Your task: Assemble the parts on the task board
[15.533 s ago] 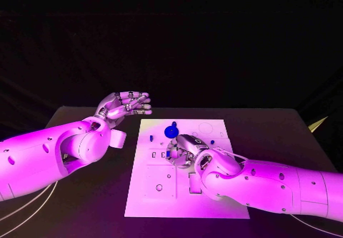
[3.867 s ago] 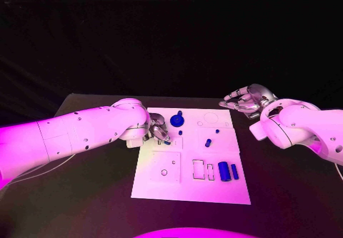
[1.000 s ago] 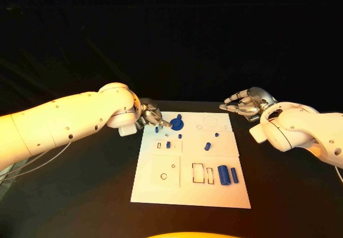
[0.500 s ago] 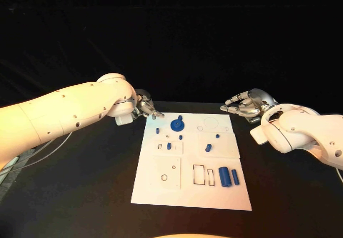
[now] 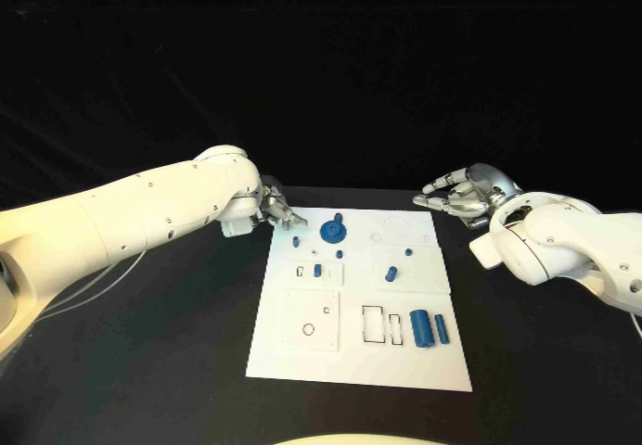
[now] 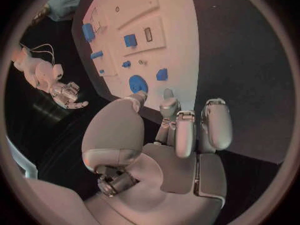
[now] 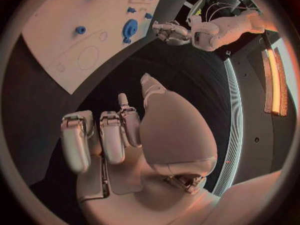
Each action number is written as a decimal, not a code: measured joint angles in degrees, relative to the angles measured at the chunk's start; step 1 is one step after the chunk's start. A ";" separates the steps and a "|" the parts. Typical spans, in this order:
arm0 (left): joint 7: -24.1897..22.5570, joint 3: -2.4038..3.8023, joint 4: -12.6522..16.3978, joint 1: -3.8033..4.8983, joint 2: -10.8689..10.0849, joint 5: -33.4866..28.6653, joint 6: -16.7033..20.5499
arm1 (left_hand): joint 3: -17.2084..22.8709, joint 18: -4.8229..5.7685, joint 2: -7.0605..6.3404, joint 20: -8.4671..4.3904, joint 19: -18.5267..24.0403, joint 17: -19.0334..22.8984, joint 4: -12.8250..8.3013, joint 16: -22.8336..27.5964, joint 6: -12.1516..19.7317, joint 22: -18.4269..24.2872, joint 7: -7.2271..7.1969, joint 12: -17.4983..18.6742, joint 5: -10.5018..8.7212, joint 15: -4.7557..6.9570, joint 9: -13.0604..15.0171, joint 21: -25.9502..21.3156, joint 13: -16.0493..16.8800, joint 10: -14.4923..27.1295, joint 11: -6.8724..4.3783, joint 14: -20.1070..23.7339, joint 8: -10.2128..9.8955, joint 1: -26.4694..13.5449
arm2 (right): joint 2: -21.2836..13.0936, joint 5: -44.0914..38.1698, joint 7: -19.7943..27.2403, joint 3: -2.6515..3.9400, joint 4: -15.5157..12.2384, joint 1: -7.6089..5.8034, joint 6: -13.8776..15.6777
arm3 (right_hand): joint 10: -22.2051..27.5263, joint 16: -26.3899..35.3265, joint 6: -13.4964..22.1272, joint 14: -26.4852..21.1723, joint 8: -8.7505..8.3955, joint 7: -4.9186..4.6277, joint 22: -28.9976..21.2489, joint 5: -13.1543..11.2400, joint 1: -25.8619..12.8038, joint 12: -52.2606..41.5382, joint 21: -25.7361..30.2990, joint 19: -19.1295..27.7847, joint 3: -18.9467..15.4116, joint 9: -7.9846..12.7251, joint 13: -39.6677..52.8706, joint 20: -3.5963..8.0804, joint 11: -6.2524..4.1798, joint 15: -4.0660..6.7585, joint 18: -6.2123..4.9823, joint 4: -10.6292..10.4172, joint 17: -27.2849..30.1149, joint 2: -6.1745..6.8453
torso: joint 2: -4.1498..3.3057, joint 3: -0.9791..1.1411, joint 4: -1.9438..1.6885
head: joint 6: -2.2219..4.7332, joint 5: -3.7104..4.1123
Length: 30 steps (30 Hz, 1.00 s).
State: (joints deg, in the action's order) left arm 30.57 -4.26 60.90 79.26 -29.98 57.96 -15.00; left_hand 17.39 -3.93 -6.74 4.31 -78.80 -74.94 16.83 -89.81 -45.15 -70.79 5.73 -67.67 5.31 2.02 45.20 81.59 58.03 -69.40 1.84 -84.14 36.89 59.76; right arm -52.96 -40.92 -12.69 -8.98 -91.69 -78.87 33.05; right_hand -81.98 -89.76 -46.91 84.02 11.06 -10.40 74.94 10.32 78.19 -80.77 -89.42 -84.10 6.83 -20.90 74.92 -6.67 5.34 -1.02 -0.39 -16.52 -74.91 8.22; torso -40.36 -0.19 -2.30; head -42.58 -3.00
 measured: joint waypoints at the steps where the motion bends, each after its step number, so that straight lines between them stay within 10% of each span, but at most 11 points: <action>1: -0.01 -0.02 -0.18 -0.06 0.15 0.05 -0.08 | 0.00 0.00 -0.01 0.00 0.00 0.00 0.00 0.00 0.00 0.01 0.00 0.00 0.00 0.00 0.00 0.00 -0.02 0.00 0.00 0.00 0.00 -0.01 | 0.00 0.00 0.00 0.00 0.00 0.00 0.00 | 0.00 0.00 0.00 0.00 0.00 0.00 0.00 0.00 0.00 0.00 0.00 0.00 0.00 0.00 0.00 0.00 0.00 0.00 0.00 0.00 0.00 0.00 | 0.02 -0.01 0.01 | -0.02 -0.01; 30: -0.09 -0.40 -2.07 -1.83 1.04 0.07 -2.63 | -0.16 0.00 1.42 0.00 0.00 0.02 -0.16 0.00 -0.21 0.03 0.21 0.23 0.00 -0.20 -0.24 0.00 0.12 -0.01 -0.01 0.21 0.02 1.42 | 0.06 -0.01 0.10 -0.01 -0.12 0.00 0.01 | 0.00 0.00 0.00 0.00 0.00 0.00 -0.02 0.00 0.00 0.00 0.00 0.00 0.00 0.00 -0.01 0.00 0.00 0.00 0.00 0.00 0.00 0.00 | 0.15 0.11 -0.03 | -0.42 0.17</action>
State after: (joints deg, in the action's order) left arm 30.48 -4.66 58.82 77.43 -28.94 58.03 -17.63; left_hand 17.23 -3.93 -5.32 4.31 -78.80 -74.92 16.67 -89.81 -45.37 -70.76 5.94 -67.43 5.32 1.82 44.95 81.59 58.15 -69.41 1.83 -83.93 36.91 61.18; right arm -52.90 -40.93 -12.59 -8.99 -91.81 -78.87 33.05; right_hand -81.98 -89.77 -46.91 84.02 11.06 -10.40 74.92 10.32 78.19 -80.77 -89.42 -84.10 6.83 -20.90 74.91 -6.67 5.34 -1.02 -0.39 -16.52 -74.90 8.22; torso -40.21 -0.08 -2.33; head -43.00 -2.83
